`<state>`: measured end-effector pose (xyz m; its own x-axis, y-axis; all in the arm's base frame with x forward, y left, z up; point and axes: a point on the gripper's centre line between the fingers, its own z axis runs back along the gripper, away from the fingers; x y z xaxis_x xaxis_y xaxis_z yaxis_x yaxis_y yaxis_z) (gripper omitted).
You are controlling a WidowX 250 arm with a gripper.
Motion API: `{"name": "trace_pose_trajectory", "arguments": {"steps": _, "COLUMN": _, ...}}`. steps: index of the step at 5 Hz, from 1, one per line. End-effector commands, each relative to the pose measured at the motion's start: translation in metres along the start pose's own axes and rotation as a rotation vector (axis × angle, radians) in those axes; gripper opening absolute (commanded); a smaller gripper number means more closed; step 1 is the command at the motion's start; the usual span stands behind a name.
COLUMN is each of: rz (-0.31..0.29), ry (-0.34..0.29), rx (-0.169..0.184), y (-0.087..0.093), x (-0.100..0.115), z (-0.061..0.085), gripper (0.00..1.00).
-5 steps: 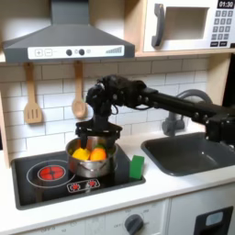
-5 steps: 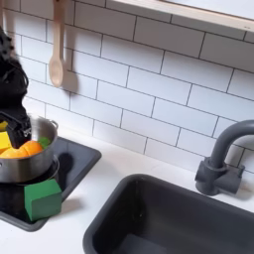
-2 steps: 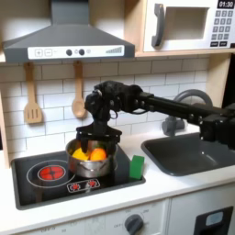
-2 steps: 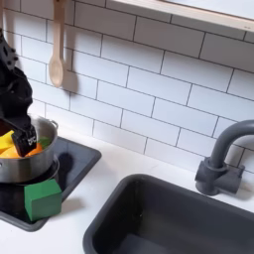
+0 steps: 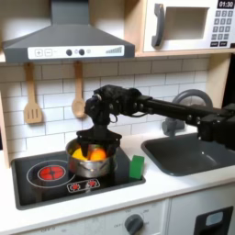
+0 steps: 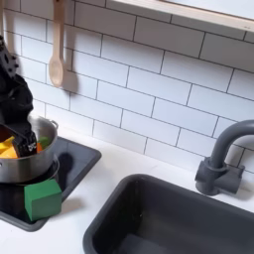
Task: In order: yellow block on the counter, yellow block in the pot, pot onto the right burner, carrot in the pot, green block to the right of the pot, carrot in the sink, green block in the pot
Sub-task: 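Take the carrot out of the pot and put it in the sink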
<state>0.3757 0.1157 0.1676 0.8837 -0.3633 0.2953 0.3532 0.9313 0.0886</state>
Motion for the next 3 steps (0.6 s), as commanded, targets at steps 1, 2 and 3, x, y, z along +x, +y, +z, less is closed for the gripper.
{"name": "trace_pose_trajectory", "arguments": {"steps": 1, "rz": -0.01, "ry": 0.013, "rx": -0.015, "y": -0.003, "x": 0.003, "z": -0.0091, "gripper": 1.0}}
{"name": "trace_pose_trajectory", "arguments": {"steps": 2, "rz": -0.001, "ry": 0.026, "rx": -0.019, "y": -0.0035, "x": -0.0001, "z": -0.0113, "gripper": 1.0}}
{"name": "trace_pose_trajectory", "arguments": {"steps": 3, "rz": 0.004, "ry": 0.025, "rx": -0.022, "y": -0.0039, "x": -0.0027, "z": -0.0104, "gripper": 0.0}}
